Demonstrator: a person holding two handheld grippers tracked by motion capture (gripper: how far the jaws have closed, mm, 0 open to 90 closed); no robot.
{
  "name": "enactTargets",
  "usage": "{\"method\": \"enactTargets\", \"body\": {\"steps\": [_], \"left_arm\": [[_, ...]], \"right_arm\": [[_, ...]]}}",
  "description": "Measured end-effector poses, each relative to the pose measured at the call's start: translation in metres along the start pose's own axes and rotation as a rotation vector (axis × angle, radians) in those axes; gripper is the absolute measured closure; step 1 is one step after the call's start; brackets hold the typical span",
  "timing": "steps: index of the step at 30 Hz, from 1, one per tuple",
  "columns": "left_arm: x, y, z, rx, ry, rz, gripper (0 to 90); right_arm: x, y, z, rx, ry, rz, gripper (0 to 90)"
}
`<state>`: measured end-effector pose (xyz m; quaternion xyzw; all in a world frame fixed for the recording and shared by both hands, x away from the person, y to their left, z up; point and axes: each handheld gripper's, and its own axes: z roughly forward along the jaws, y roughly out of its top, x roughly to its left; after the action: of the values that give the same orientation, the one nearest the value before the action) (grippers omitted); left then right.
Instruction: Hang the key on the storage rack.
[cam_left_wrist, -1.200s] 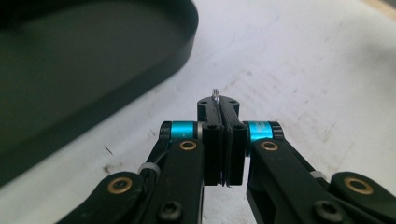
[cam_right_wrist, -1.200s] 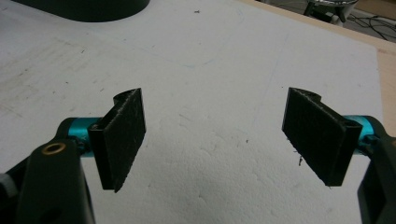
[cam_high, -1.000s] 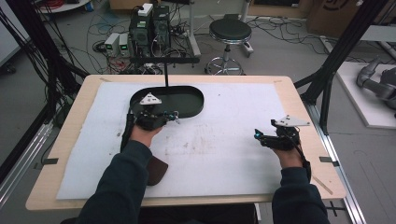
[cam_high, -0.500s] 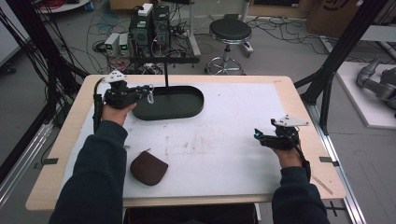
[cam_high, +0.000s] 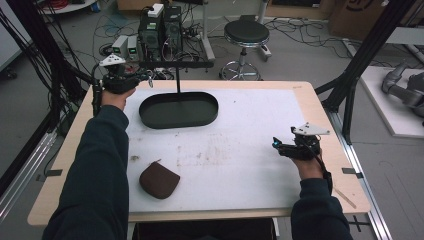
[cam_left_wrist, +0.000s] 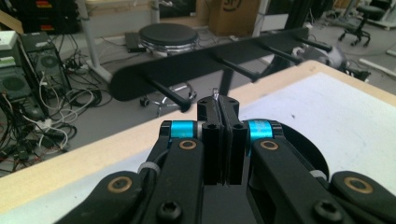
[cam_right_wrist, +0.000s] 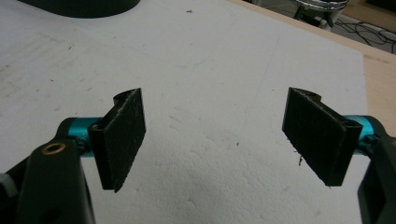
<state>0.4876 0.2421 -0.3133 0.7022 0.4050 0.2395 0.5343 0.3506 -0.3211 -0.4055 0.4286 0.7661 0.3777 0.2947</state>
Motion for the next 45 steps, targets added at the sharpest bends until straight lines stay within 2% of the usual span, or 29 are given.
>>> {"method": "enactTargets", "body": {"steps": [4,14,19,25,26,27,28,29,31,32,34,39,43,45], "left_arm": [[0.011,-0.004,0.001,-0.006,0.016,-0.029,88.1],[0.015,-0.006,0.005,-0.035,0.037,-0.052,88.1],[0.018,-0.008,0.009,-0.05,0.052,-0.086,87.5],[0.017,-0.01,0.016,-0.046,0.1,-0.077,84.7],[0.017,-0.011,0.017,-0.043,0.119,-0.079,76.5],[0.017,-0.012,0.017,-0.044,0.135,-0.095,76.5],[0.017,-0.014,0.016,-0.047,0.157,-0.127,69.5],[0.017,-0.015,0.015,-0.05,0.161,-0.137,61.7],[0.015,-0.016,0.012,-0.021,0.188,-0.108,61.0],[0.015,-0.018,0.01,-0.003,0.196,-0.099,57.4],[0.015,-0.022,0.006,-0.004,0.204,-0.106,56.2],[0.011,-0.032,-0.004,-0.01,0.203,-0.115,52.7],[0.004,-0.039,-0.016,-0.034,0.176,-0.107,51.5],[0.0,-0.041,-0.022,-0.043,0.163,-0.102,46.7]], "right_arm": [[-0.001,-0.001,0.001,0.004,-0.004,-0.007,21.8],[0.001,-0.001,0.001,0.013,-0.001,-0.013,21.8],[0.001,-0.001,0.001,0.019,-0.002,-0.013,21.8],[0.001,-0.002,0.001,0.02,0.001,-0.018,21.8],[0.001,-0.002,0.001,0.023,0.002,-0.013,21.8],[0.001,-0.002,0.001,0.023,0.002,-0.013,21.8],[0.001,-0.002,0.002,0.024,0.001,-0.011,21.8],[0.001,-0.002,0.001,0.024,0.002,-0.012,21.8],[0.001,-0.002,0.001,0.022,0.005,-0.014,21.8],[0.001,-0.002,0.002,0.02,0.004,-0.015,21.8],[0.002,-0.002,0.002,0.02,0.005,-0.017,21.8],[0.004,-0.001,0.001,0.014,0.01,-0.02,21.8],[0.005,-0.001,0.002,0.02,0.012,-0.025,21.8],[0.006,0.0,0.001,0.018,0.015,-0.023,21.8]]}}
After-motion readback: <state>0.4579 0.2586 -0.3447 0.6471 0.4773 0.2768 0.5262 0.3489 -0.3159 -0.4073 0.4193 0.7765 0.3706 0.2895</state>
